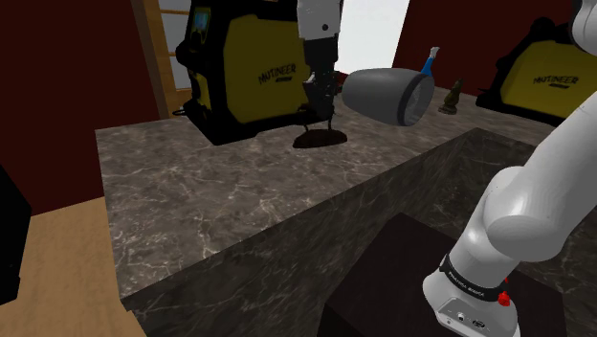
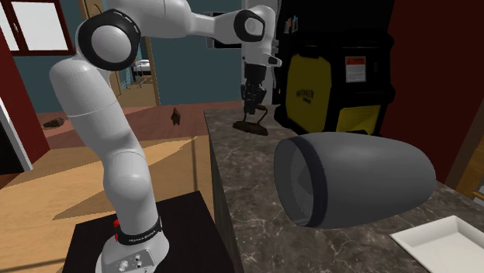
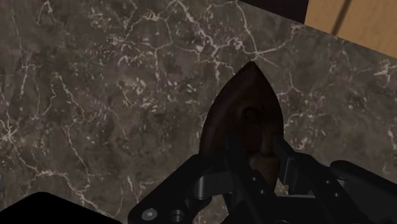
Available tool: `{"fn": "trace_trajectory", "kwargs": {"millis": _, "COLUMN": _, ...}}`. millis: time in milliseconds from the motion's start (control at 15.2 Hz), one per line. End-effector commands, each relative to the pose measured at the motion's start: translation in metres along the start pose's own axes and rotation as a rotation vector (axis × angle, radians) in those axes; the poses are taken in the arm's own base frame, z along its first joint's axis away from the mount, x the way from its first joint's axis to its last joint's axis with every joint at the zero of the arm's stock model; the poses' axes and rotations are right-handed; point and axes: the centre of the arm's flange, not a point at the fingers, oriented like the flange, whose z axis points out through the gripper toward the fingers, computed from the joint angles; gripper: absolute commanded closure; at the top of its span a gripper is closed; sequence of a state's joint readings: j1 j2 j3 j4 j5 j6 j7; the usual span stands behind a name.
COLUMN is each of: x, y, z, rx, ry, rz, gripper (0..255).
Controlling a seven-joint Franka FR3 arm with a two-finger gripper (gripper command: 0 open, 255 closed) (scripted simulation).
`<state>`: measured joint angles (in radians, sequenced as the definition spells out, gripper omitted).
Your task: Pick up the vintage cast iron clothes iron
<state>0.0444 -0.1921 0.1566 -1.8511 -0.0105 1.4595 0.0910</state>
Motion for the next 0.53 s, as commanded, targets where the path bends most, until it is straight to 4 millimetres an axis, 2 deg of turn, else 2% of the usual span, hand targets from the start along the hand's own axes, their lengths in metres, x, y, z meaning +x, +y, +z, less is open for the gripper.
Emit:
{"fn": "trace_trajectory", "kwargs": {"millis": 0, "x": -0.003, "y": 0.0, "z": -0.01, "rx": 0.0, "ry": 0.0, "rz": 0.0, "gripper": 255}}
{"fn": "trace_trajectory", "kwargs": {"millis": 330, "x": -0.008, "y": 0.002, "z": -0.036, "rx": 0.0, "ry": 0.0, "rz": 0.0, "gripper": 255}}
{"fn": "trace_trajectory", "kwargs": {"millis": 462, "x": -0.008, "y": 0.002, "z": -0.037, "rx": 0.0, "ry": 0.0, "rz": 0.0, "gripper": 255}}
